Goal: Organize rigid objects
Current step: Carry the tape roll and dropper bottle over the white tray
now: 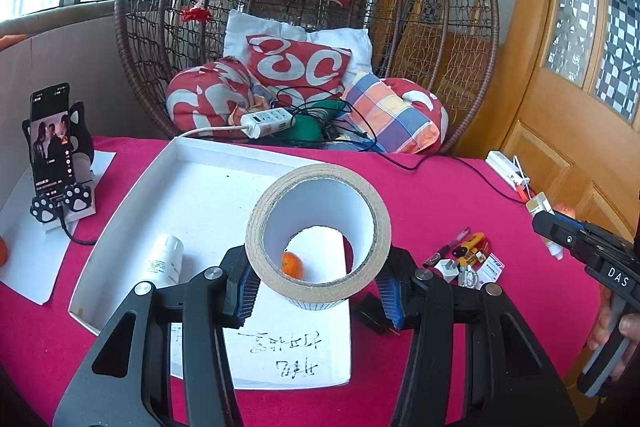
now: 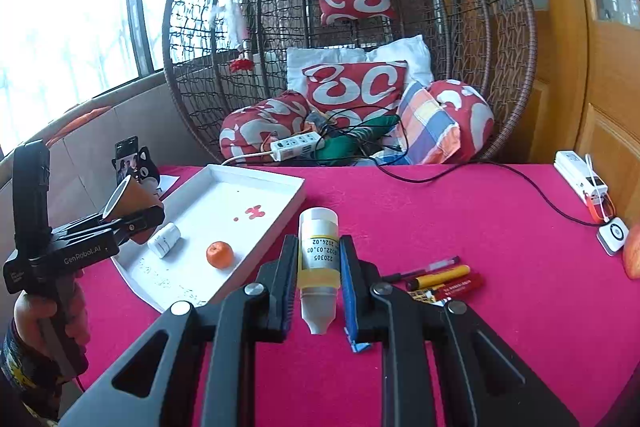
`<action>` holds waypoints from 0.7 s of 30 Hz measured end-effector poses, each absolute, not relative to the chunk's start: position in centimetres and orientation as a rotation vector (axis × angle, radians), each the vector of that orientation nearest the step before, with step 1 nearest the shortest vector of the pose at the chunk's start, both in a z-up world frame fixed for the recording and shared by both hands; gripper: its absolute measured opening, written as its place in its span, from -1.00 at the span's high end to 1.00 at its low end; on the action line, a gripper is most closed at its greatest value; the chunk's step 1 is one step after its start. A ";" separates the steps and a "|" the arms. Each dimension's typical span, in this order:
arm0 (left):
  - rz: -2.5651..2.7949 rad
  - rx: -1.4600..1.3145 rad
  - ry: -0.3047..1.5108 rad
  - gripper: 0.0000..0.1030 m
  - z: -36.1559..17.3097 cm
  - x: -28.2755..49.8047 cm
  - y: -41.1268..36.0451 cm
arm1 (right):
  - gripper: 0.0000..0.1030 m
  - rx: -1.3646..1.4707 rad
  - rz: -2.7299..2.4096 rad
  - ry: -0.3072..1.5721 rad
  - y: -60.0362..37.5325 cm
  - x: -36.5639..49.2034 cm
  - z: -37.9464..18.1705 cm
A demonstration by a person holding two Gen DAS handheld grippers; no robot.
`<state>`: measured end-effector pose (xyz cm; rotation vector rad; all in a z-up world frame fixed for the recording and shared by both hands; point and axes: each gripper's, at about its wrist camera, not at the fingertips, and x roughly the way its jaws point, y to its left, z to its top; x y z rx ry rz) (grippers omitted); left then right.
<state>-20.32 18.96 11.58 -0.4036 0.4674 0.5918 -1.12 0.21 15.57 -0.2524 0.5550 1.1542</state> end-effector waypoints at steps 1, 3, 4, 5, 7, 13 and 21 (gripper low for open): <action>0.599 -0.409 0.463 0.03 11.6 -20.6 19.2 | 0.64 -0.261 1.160 0.551 0.5 -1.4 15.6; 0.611 -0.421 0.455 0.03 11.5 -21.1 19.8 | 0.64 -0.274 1.171 0.541 1.2 -2.0 15.8; 0.617 -0.427 0.452 0.03 11.5 -21.4 20.1 | 0.64 -0.282 1.178 0.535 1.6 -2.2 15.9; 0.624 -0.433 0.449 0.03 11.4 -21.7 20.4 | 0.64 -0.290 1.185 0.529 1.9 -2.5 16.1; 0.637 -0.443 0.447 0.03 11.3 -22.2 20.9 | 0.64 -0.298 1.198 0.520 2.6 -3.0 16.4; 0.678 -0.473 0.443 0.03 10.9 -23.5 22.4 | 0.64 -0.317 1.242 0.490 4.9 -4.6 17.2; 0.716 -0.514 0.440 0.03 10.1 -25.0 23.9 | 0.64 -0.346 1.281 0.477 7.8 -6.1 17.1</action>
